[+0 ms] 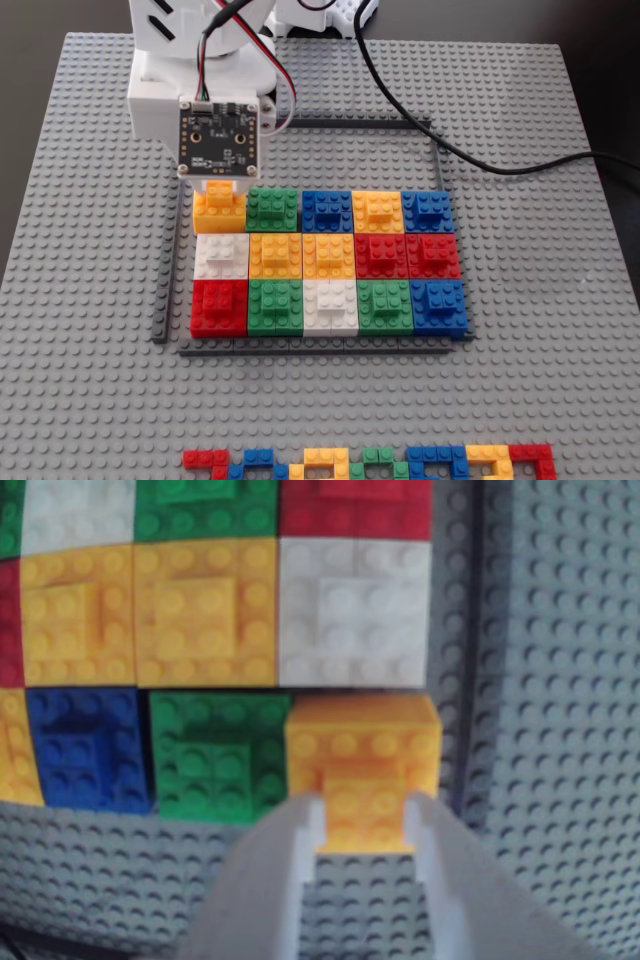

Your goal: Grab the cube and place it into the grid

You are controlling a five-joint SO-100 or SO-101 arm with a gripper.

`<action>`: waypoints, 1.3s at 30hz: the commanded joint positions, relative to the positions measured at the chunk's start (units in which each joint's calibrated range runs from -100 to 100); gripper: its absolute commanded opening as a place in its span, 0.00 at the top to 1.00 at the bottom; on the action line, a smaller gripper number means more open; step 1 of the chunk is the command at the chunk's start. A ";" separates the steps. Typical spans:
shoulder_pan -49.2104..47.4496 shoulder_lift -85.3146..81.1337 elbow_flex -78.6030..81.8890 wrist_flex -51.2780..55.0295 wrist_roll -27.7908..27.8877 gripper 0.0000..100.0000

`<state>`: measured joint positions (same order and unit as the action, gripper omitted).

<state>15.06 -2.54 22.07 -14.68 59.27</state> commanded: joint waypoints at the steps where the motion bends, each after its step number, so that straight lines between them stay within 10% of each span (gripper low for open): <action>1: -1.02 -0.04 -4.44 -0.61 -0.39 0.94; 39: -0.80 1.08 -2.81 -3.64 -0.88 0.83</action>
<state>13.82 0.08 21.98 -17.95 58.39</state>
